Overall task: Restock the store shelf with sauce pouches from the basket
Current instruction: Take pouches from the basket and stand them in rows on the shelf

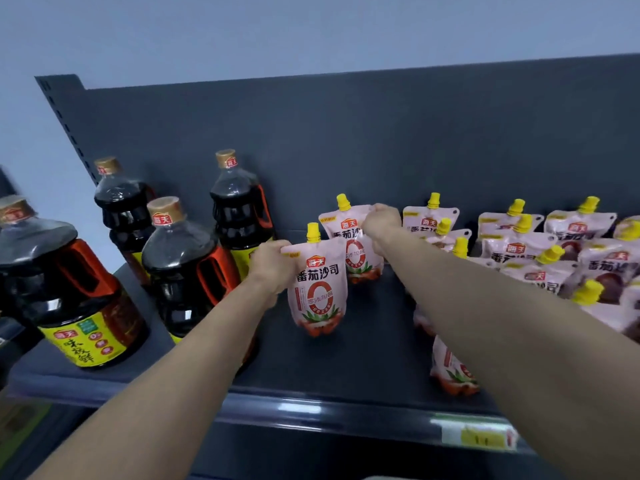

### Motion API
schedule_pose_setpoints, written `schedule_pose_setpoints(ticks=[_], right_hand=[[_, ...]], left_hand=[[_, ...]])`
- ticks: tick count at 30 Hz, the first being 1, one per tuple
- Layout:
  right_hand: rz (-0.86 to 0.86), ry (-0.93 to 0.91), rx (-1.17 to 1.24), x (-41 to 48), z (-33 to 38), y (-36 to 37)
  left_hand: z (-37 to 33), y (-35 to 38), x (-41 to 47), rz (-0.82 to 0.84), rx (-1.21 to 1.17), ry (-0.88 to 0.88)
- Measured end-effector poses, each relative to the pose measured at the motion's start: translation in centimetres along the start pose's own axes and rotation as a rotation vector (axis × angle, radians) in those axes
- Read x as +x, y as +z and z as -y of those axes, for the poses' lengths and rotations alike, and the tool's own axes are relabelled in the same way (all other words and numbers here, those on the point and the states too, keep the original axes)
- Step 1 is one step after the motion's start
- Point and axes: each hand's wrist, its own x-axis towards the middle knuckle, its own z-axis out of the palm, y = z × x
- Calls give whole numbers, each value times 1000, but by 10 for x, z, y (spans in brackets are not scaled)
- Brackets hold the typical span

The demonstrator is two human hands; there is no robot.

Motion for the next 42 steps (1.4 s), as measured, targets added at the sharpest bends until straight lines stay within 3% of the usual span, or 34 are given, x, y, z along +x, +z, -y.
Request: schedule_pose_setpoints(ticks=[3, 5, 7, 10, 13, 16, 23, 32, 42], right_hand=[[117, 46, -2, 13, 0, 4], [64, 92, -145, 15, 4, 1], [-9, 51, -345, 11, 6, -4], [20, -79, -509, 17, 7, -7], [26, -132, -415, 29, 10, -14], [-39, -206, -549, 38, 10, -14], [-120, -227, -495, 44, 5, -11], [-65, -198, -582, 42, 18, -23], [-97, -287, -568, 16, 42, -61]], left_hand=[[3, 4, 12, 43, -22, -19], [2, 7, 16, 60, -50, -33], [2, 9, 19, 76, -83, -35], [2, 13, 25, 93, -94, -43], [1, 17, 24, 92, -97, -57], [2, 21, 26, 97, -103, -53], [6, 28, 29, 98, -97, 0], [4, 37, 37, 170, -49, 33], [-13, 65, 48, 282, -52, 89]])
